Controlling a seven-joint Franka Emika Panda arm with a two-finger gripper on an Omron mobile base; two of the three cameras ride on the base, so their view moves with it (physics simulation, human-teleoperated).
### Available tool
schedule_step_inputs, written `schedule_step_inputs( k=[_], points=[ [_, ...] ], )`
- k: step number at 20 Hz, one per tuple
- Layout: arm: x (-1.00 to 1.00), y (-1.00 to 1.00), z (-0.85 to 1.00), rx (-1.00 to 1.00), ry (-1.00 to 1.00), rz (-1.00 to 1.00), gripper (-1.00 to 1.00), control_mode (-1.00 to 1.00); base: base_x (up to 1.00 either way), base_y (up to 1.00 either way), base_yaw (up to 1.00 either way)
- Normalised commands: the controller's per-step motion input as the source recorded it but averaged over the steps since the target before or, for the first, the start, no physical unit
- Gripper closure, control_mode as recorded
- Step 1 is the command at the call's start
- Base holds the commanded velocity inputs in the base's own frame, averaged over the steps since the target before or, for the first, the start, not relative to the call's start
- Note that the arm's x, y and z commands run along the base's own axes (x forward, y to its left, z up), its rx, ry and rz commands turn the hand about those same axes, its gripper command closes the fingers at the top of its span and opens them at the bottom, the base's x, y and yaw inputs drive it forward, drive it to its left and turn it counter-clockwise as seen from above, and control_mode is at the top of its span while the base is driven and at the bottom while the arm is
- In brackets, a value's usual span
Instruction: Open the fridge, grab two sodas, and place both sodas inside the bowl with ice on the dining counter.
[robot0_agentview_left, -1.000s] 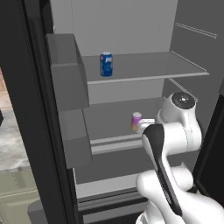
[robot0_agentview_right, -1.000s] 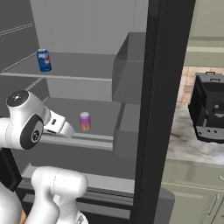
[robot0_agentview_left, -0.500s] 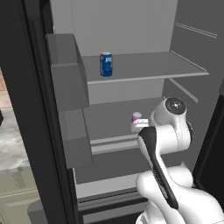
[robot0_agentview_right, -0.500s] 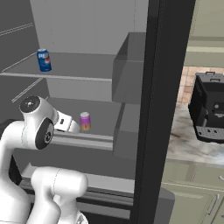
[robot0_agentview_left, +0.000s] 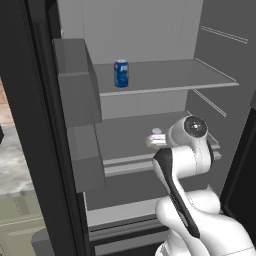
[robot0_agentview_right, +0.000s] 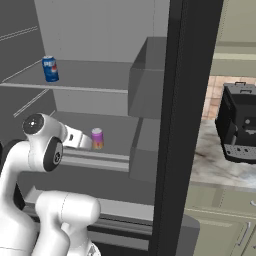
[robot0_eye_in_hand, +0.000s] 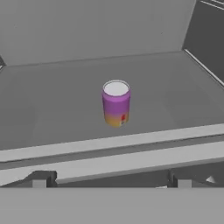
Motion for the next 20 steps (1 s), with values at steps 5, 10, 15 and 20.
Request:
schedule_step_inputs(
  k=[5,10,15,20],
  points=[
    [0.19,-0.09,-0.39,0.00,-0.26,0.00,-1.00,-1.00,0.00,0.00,0.00],
    [0.21,-0.10,-0.35,0.00,-0.21,0.00,-1.00,-1.00,0.00,0.00,0.00],
    [0.22,-0.03,-0.23,0.00,-0.13,0.00,-1.00,-1.00,0.00,0.00,0.00],
    [0.13,-0.01,-0.18,0.00,-0.03,0.00,-1.00,-1.00,0.00,0.00,0.00]
  ],
)
